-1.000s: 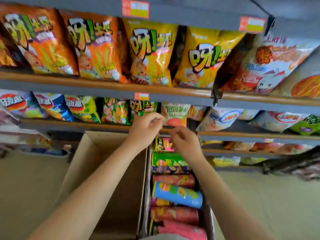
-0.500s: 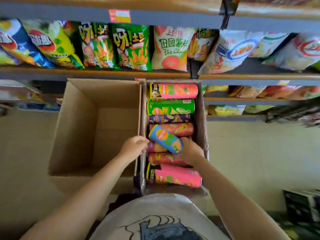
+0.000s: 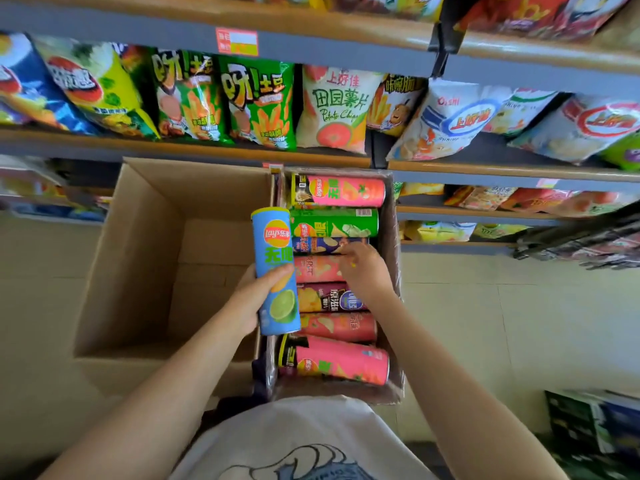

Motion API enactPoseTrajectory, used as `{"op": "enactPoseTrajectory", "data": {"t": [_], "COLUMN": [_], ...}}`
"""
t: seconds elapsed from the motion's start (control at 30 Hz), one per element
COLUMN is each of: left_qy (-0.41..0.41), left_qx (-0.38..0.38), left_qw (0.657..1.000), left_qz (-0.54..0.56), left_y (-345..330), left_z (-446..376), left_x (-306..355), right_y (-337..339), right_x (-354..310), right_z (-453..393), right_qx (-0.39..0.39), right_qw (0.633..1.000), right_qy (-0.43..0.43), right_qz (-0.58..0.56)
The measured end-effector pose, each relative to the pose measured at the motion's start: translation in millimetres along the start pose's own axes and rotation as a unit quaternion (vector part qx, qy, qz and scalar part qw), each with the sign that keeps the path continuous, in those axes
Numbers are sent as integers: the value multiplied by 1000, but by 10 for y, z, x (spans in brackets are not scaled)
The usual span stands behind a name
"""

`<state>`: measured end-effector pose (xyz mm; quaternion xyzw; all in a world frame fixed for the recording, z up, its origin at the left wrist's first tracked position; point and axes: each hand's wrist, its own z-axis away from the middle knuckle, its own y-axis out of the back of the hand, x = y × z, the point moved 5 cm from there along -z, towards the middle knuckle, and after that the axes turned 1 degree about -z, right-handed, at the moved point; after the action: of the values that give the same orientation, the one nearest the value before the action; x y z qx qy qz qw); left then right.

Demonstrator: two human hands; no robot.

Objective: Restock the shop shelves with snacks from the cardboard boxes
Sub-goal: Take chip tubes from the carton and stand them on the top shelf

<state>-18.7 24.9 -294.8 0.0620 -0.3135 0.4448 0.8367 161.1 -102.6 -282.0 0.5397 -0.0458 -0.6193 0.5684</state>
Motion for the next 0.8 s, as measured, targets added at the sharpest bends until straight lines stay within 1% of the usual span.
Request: {"op": "enactPoseTrajectory", "data": {"t": [0.03, 0.1, 0.17, 0.27, 0.33, 0.37, 0.4, 0.43, 0.5, 0.53, 0.63, 0.7, 0.77, 0.8], "left_qy": [-3, -8, -9, -16, -17, -17, -16, -14, -18, -24, -59, -112, -197, -245], "left_qx": [2, 10, 23, 28, 19, 12, 7, 5, 7, 9, 13, 14, 20, 23], "left_qw": [1000, 1000, 1000, 999, 999, 999, 999, 999, 999, 999, 997, 992, 978, 966], "left_qz": [-9, -9, 5, 26, 31, 30, 28, 28, 31, 33, 43, 60, 71, 78], "left_y": [44, 123, 199, 248, 265, 272, 284, 294, 325, 336, 295, 185, 32, -50], "left_z": [-15, -53, -100, -110, -97, -92, -87, -81, -50, -20, 157, 367, 629, 788], "left_x": [-7, -32, -71, -86, -69, -64, -60, -57, -13, 35, 279, 573, 977, 1220], "right_y": [20, 35, -13, -165, -295, -361, -423, -466, -491, -471, -258, 16, 405, 637], "right_x": [20, 15, -29, -26, -12, 12, 56, 110, 179, 175, -63, -422, -888, -1145], "right_z": [-135, -417, -676, -932, -980, -978, -961, -921, -798, -708, -327, -60, 155, 234], "right_qx": [20, 35, 8, -21, -26, -37, -57, -79, -108, -116, -94, -65, -30, -12], "right_qw": [999, 988, 961, 912, 881, 876, 879, 893, 936, 952, 988, 998, 992, 984], "right_qy": [12, 34, 51, 51, 51, 44, 30, 10, -35, -49, -36, -6, 40, 70], "right_qz": [35, 149, 272, 407, 469, 479, 473, 444, 333, 279, 120, -5, -114, -165]}}
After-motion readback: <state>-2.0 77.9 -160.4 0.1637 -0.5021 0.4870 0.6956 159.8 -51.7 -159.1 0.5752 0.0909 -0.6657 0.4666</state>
